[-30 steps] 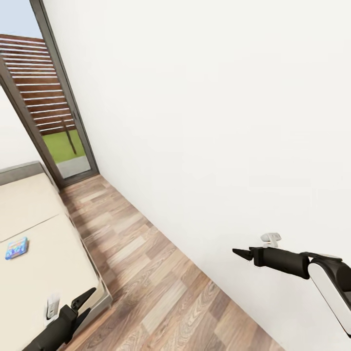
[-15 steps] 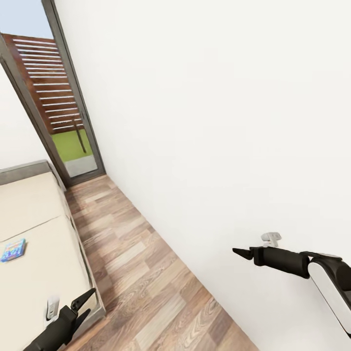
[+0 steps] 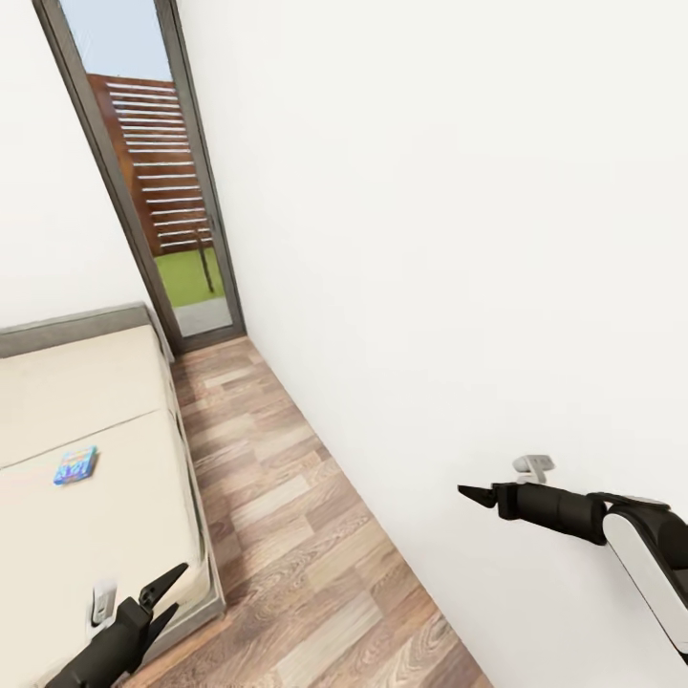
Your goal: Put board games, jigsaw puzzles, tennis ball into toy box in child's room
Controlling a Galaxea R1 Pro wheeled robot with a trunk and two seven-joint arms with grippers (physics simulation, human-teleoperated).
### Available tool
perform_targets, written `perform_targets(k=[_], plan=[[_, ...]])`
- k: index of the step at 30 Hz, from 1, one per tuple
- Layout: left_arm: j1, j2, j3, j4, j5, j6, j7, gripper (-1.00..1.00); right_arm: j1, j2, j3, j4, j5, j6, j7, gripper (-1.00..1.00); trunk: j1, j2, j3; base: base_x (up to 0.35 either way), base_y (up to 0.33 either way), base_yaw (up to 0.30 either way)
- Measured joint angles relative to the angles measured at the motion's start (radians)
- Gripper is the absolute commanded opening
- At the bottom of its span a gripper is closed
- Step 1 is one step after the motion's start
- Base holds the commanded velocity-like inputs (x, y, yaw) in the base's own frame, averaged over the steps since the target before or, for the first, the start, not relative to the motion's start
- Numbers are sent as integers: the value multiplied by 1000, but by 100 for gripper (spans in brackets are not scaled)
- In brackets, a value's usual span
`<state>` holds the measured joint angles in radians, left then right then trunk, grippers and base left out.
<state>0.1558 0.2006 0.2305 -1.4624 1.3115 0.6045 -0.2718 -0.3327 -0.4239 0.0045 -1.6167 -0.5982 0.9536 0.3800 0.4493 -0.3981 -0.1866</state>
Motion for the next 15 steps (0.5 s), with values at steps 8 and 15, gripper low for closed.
perform_targets(k=[8,15], plan=[[2,2,3,-3,-7,-3,10,100,-1,16,20,0,-1,0,-46,100,0,0,1,8,-5,296],[2,2,4,0,-10,-4,16,100,-2,29,53,0,4,0,-63,100,0,0,6,2,-1,252]])
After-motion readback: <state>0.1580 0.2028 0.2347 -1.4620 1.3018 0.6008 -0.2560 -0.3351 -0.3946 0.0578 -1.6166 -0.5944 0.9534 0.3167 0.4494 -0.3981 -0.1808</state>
